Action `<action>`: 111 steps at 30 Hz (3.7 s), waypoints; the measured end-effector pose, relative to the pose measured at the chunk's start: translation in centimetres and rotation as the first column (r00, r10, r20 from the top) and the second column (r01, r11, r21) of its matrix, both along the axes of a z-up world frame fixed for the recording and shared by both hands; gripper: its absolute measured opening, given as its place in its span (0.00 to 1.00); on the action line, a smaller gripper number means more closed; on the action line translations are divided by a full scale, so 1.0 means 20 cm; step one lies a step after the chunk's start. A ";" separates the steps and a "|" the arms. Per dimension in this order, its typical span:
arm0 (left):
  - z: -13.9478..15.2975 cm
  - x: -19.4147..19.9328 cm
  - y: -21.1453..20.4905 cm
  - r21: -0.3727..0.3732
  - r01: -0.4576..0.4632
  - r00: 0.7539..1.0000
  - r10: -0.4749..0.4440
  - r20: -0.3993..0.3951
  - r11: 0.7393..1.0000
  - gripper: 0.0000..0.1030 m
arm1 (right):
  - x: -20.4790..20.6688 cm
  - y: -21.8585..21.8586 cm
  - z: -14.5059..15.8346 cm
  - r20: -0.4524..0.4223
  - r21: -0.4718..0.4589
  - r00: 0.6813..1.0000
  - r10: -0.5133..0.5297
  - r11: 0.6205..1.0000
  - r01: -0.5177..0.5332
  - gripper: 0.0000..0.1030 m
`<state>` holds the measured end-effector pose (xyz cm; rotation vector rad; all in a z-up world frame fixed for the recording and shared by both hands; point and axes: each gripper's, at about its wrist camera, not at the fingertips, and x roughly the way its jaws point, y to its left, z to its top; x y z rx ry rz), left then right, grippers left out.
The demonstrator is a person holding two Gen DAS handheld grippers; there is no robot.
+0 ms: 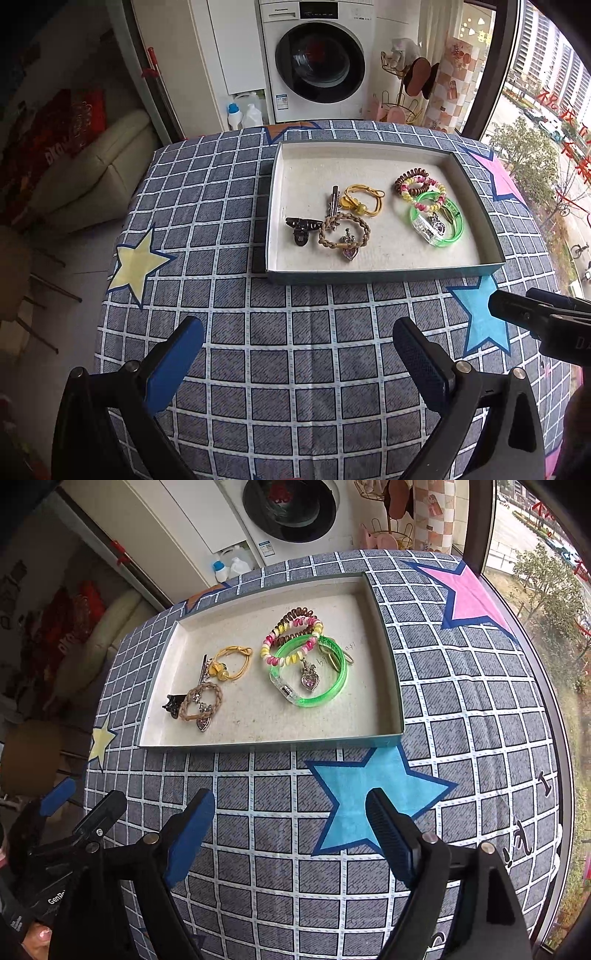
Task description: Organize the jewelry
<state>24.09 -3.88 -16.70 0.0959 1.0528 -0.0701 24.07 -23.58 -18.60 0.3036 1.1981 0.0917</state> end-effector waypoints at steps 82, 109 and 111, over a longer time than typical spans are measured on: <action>0.72 -0.84 0.07 -0.027 -0.055 0.953 0.060 0.297 0.998 1.00 | -0.93 0.14 0.86 0.444 -0.234 0.896 0.004 0.966 0.111 0.85; 0.72 -0.84 0.07 -0.028 -0.055 0.954 0.061 0.295 0.998 1.00 | -0.93 0.16 0.86 0.444 -0.235 0.896 0.006 0.966 0.110 0.85; 0.72 -0.84 0.07 -0.028 -0.054 0.954 0.060 0.295 0.998 1.00 | -0.93 0.16 0.86 0.444 -0.235 0.896 0.005 0.966 0.110 0.85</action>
